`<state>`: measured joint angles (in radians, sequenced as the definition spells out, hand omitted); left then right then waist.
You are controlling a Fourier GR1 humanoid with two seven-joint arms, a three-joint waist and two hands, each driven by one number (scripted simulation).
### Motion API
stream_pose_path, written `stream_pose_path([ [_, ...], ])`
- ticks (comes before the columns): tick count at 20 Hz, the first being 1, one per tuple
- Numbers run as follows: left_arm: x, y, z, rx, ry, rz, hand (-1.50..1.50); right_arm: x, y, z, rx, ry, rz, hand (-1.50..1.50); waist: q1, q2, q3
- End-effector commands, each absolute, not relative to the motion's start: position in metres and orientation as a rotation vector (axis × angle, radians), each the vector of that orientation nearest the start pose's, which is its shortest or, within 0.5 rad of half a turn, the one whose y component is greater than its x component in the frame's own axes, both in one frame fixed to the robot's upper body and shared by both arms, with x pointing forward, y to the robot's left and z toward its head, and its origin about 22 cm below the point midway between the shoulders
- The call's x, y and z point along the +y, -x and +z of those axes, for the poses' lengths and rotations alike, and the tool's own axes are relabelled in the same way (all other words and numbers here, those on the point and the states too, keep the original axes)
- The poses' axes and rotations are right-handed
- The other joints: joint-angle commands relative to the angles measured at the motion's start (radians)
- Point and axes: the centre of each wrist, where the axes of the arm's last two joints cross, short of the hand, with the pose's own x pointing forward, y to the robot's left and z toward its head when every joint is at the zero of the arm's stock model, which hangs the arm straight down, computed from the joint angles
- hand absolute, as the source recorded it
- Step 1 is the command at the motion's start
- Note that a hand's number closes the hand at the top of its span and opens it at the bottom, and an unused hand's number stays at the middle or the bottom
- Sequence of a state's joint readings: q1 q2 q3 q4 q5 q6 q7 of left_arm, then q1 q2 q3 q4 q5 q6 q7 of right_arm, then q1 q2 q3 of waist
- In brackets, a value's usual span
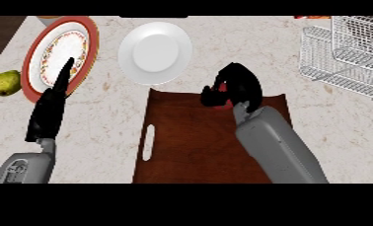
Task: Pick the tomato from the tray and place it in the tiered basket
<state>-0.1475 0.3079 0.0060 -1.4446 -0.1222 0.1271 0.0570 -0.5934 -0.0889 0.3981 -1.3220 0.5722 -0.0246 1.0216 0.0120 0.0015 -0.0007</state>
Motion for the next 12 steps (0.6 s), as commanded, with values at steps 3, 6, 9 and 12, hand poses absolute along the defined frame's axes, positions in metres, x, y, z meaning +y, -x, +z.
stream_pose_path([
  [3, 0.291, -0.274, 0.033, -1.534, -0.420, -0.241, 0.00, -0.094, -0.366, 0.140, -1.201, 0.875, 0.432, 1.50, 0.011, 0.000, 0.001],
  [6, 0.291, -0.276, 0.022, -1.528, -0.416, -0.232, 0.00, -0.101, -0.368, 0.174, -1.339, 1.014, 0.356, 1.50, -0.007, -0.001, 0.000],
  [9, 0.306, -0.270, 0.036, -1.524, -0.430, -0.227, 0.00, -0.107, -0.372, 0.200, -1.390, 1.111, 0.271, 1.50, -0.002, -0.006, 0.000],
  [12, 0.281, -0.276, 0.040, -1.521, -0.430, -0.227, 0.00, -0.103, -0.376, 0.233, -1.418, 1.169, 0.226, 1.50, -0.004, -0.005, 0.001],
])
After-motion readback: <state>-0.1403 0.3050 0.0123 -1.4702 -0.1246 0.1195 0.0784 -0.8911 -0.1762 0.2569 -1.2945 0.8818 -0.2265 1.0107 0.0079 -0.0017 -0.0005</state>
